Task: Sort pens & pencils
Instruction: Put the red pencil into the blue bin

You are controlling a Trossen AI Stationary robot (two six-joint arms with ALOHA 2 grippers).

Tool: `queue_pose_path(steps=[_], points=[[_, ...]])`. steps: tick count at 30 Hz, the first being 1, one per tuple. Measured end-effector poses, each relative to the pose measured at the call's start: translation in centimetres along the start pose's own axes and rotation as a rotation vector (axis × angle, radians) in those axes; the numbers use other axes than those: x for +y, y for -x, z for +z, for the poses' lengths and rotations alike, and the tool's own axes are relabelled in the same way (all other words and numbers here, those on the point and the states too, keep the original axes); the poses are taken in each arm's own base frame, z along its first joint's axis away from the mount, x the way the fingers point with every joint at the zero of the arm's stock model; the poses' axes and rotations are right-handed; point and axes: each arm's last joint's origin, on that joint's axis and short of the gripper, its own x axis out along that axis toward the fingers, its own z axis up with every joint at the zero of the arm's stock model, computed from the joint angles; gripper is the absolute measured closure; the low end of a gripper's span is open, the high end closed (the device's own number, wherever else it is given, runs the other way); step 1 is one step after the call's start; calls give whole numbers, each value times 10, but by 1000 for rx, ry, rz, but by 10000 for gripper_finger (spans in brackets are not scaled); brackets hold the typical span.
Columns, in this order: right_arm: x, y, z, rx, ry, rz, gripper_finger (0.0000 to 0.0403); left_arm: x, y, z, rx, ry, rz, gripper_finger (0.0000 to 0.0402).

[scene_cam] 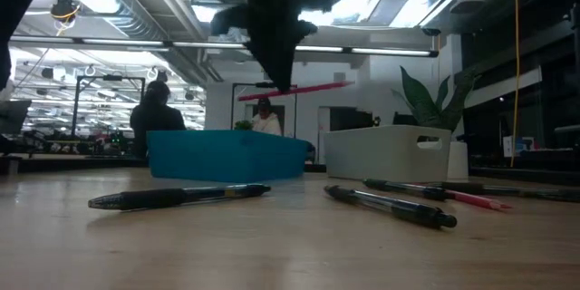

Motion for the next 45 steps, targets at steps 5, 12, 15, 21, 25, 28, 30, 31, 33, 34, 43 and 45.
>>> queue_pose_path(steps=[5,12,15,21,25,28,30,31,33,34,43,45], points=[[0,0,0,0,0,1,389,34,-11,-23,63,162,-1,391],[0,0,-2,19,4,2,389,81,-24,-65,124,458,-49,391],[-1,0,-3,28,6,-2,389,97,-29,-85,175,563,-55,391],[-1,0,-4,40,13,-7,389,116,-33,-111,223,718,-68,391],[-1,0,-4,40,16,-6,389,117,-33,-113,219,783,-98,391],[-1,0,-4,40,18,-6,389,115,-33,-111,219,804,-98,391],[-1,0,-4,40,19,-6,389,114,-33,-109,215,816,-100,391],[-1,0,-4,40,18,-5,389,112,-35,-108,211,820,-99,391],[-1,0,-4,41,18,-5,389,107,-42,-107,215,820,-106,391],[-1,0,-4,41,18,-4,389,103,-46,-107,226,824,-114,391],[-1,0,-4,40,17,-4,389,82,-76,-118,296,845,-143,391],[-1,0,-4,40,18,-5,389,81,-80,-118,281,851,-137,391]])
